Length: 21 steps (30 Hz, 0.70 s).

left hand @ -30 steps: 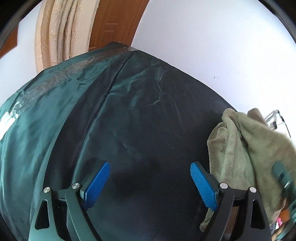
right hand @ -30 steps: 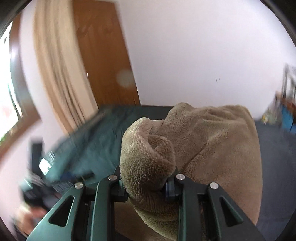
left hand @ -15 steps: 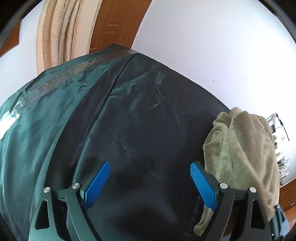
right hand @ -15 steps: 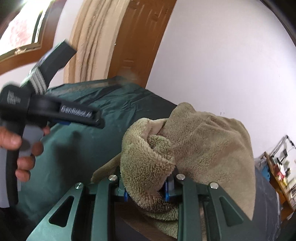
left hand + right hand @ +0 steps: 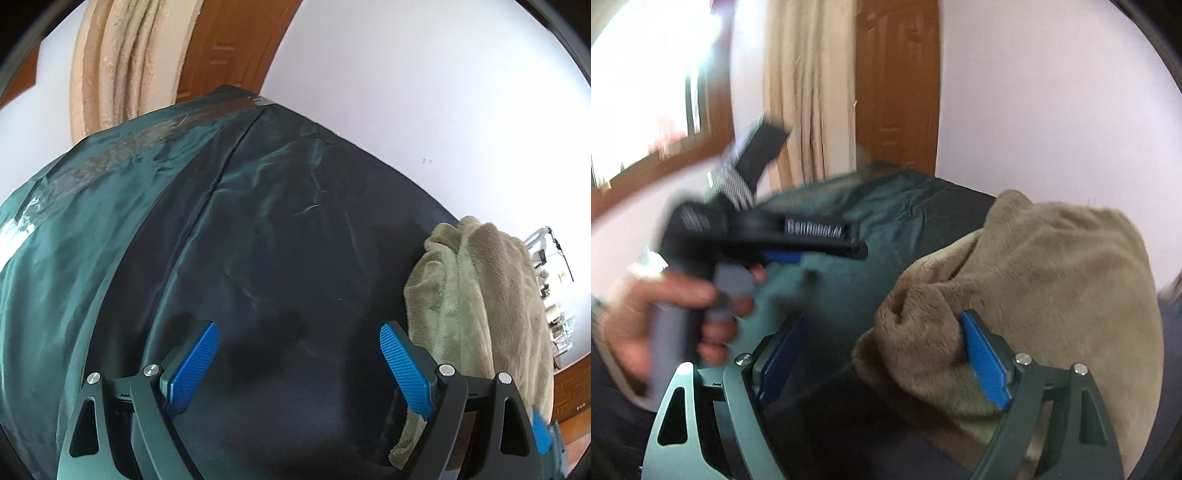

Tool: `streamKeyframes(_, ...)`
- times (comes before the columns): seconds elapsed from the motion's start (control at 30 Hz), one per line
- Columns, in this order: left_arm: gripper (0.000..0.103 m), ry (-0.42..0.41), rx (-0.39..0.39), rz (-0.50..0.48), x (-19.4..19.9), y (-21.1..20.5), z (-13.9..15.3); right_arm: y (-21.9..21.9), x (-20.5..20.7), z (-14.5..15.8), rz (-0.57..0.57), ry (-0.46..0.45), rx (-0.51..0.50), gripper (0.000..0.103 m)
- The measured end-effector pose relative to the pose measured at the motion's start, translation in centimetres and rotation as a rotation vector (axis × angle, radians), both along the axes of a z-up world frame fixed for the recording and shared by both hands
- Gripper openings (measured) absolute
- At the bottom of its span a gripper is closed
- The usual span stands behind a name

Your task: Fold clothes

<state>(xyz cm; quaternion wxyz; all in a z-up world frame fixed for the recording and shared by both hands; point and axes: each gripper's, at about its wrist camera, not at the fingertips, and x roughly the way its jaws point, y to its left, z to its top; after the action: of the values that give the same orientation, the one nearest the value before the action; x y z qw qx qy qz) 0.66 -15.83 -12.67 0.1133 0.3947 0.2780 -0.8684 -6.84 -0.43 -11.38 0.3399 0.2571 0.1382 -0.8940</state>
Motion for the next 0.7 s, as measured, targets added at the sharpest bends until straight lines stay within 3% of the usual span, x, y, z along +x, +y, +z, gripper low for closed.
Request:
streamKeyframes(0.2,0.091,0.078,0.003,-0.069,0.2,1.5,0.9,5.0,0.7,2.4,-0.091,-0.036,-0.171,0.087)
streamKeyframes(0.4,0.091,0.081,-0.021,-0.072,0.1,2.2,1.1,7.0,0.2,3.4,-0.146,-0.049,-0.209,0.087)
streamKeyframes(0.5,0.091,0.070,-0.009,-0.048,0.2,1.5,0.8,5.1,0.1,3.6,-0.108,-0.010,-0.185,0.087)
streamKeyframes(0.67,0.091,0.057,0.004,-0.012,0.4,0.6,0.5,-0.3,-0.1,2.2,-0.009,0.037,-0.059,0.085)
streamKeyframes(0.7,0.091,0.054,0.009,-0.009,0.4,0.4,0.4,-1.1,-0.5,1.7,-0.005,0.035,-0.033,0.078)
